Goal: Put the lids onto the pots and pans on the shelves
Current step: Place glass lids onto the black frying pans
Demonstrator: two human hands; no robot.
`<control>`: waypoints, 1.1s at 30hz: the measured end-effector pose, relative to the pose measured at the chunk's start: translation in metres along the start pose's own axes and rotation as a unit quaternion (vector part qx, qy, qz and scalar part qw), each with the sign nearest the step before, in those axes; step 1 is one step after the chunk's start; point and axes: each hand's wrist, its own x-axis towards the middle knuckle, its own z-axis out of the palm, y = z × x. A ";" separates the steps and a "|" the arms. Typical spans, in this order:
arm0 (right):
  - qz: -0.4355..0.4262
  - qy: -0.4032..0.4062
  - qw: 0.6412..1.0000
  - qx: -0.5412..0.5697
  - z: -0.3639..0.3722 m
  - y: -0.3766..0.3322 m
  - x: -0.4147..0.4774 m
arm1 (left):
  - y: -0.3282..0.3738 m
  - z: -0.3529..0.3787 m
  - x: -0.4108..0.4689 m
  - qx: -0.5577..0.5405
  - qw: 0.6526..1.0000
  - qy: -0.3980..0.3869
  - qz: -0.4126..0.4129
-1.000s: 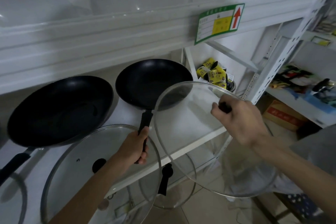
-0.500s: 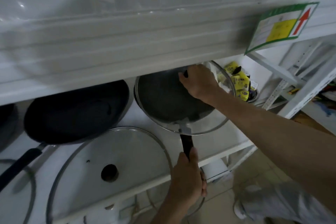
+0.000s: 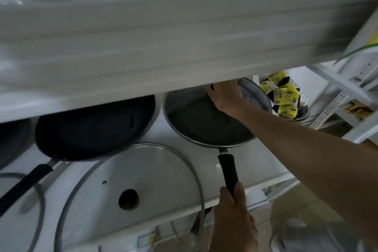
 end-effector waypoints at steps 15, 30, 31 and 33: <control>-0.024 0.006 0.989 -0.142 -0.017 -0.036 -0.037 | 0.035 -0.065 -0.035 0.216 0.971 -0.103 0.010; -0.090 -0.288 0.952 -0.049 0.062 -0.180 -0.222 | 0.068 -0.372 -0.028 0.514 0.788 0.333 0.064; -0.095 -0.262 0.959 -0.059 0.067 -0.179 -0.224 | 0.062 -0.378 -0.019 0.504 0.806 0.307 0.050; -0.106 -0.223 0.967 -0.065 0.074 -0.176 -0.225 | 0.052 -0.385 -0.008 0.419 0.860 0.282 0.077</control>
